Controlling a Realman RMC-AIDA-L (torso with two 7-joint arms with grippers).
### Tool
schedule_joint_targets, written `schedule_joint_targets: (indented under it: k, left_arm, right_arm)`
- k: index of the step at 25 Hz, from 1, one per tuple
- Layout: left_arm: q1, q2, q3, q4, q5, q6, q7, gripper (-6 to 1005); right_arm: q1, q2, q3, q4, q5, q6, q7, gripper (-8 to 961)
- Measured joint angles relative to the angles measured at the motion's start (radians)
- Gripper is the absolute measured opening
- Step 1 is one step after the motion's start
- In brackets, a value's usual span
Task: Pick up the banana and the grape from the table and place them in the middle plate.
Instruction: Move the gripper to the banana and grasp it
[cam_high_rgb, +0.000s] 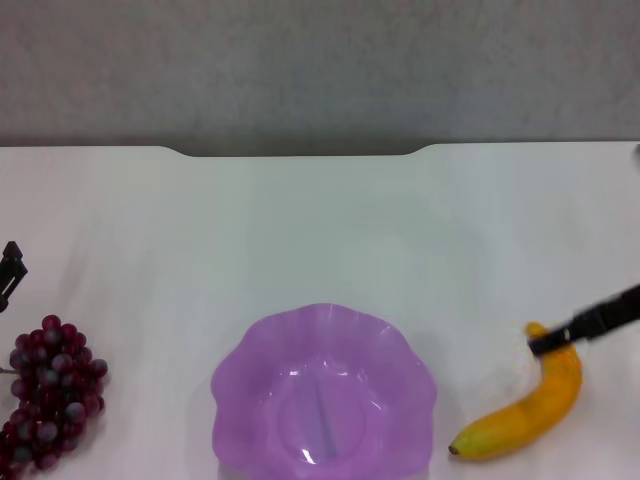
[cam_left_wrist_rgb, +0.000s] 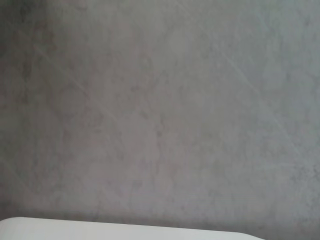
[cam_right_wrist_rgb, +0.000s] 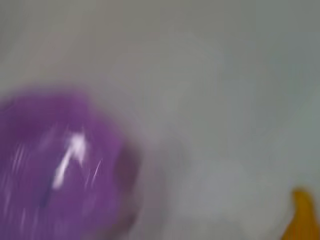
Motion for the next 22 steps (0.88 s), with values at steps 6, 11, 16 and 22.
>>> schedule_joint_targets:
  k: [6, 11, 16, 22]
  left_arm:
    - [0.000, 0.000, -0.006, -0.002, 0.000, 0.000, 0.015, 864]
    - [0.002, 0.000, -0.007, 0.000, 0.000, 0.000, 0.024, 864]
    - [0.010, 0.001, -0.021, -0.002, 0.000, 0.000, 0.024, 864]
    - [0.016, 0.005, -0.033, -0.002, 0.000, 0.000, 0.033, 864]
  right_arm:
    - [0.077, 0.040, -0.147, -0.004, -0.266, 0.133, -0.193, 882]
    - [0.101, 0.049, -0.180, 0.000, -0.399, 0.129, -0.244, 883]
    - [0.113, 0.028, -0.271, 0.070, -0.423, 0.031, -0.265, 884]
    - [0.119, 0.044, -0.499, 0.098, -0.426, -0.132, -0.287, 885]
